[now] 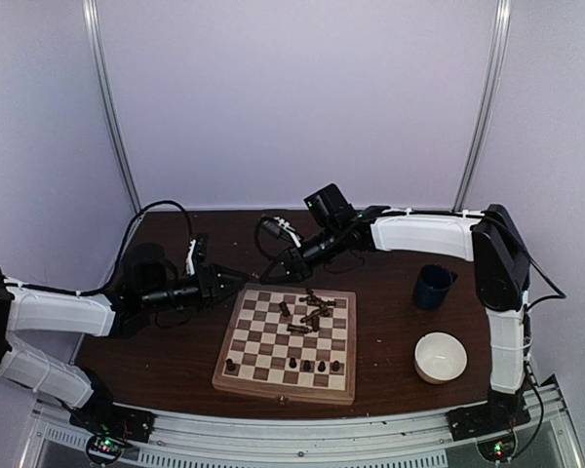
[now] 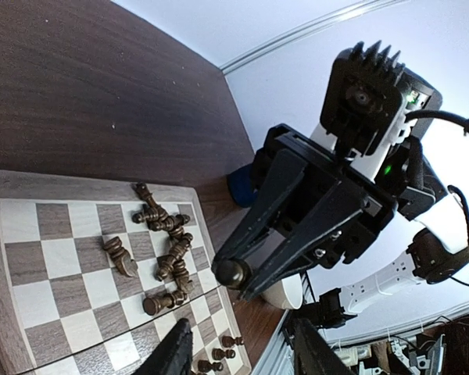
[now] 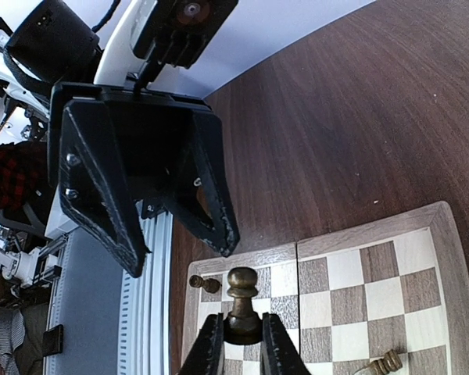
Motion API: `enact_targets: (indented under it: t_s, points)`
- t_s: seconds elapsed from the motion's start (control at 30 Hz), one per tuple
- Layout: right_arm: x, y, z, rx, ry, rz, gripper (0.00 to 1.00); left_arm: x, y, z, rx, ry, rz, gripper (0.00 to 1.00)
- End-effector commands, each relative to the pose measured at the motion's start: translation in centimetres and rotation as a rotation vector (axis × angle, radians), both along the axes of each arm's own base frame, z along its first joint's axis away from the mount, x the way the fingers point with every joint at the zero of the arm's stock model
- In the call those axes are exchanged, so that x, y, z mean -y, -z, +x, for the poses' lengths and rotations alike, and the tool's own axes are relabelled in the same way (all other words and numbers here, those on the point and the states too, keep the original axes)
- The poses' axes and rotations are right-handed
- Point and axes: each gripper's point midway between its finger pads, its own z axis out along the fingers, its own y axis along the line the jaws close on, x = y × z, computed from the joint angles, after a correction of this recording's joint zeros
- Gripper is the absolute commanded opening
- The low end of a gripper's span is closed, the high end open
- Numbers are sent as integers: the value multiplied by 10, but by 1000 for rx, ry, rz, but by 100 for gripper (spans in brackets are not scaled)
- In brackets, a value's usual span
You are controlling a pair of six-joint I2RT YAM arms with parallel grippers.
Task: Set up the chess pieces on the board
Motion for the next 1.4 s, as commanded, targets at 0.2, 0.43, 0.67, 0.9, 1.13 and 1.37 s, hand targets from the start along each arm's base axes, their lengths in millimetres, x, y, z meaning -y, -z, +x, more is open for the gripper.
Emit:
enact_targets:
  t_s: [0.2,0.43,0.67,0.9,1.13,1.37]
  points:
    - [-5,-32,-12,-5,-22,81,12,4,-12,9,34,-21,-88,37]
    - [-11,-34,-22,-18,-46,81,12,7,-11,10,35,-15,-97,34]
    - [-16,-35,-26,-34,-55,85,12,8,-15,10,47,-9,-100,22]
    - [-17,-36,-25,-37,-50,89,12,9,-14,9,41,-2,-103,12]
    - [-14,-33,-26,-34,-53,72,28,10,-16,9,52,4,-100,5]
    - [48,-43,-22,100,-50,-4,47,13,-6,-5,128,62,170,5]
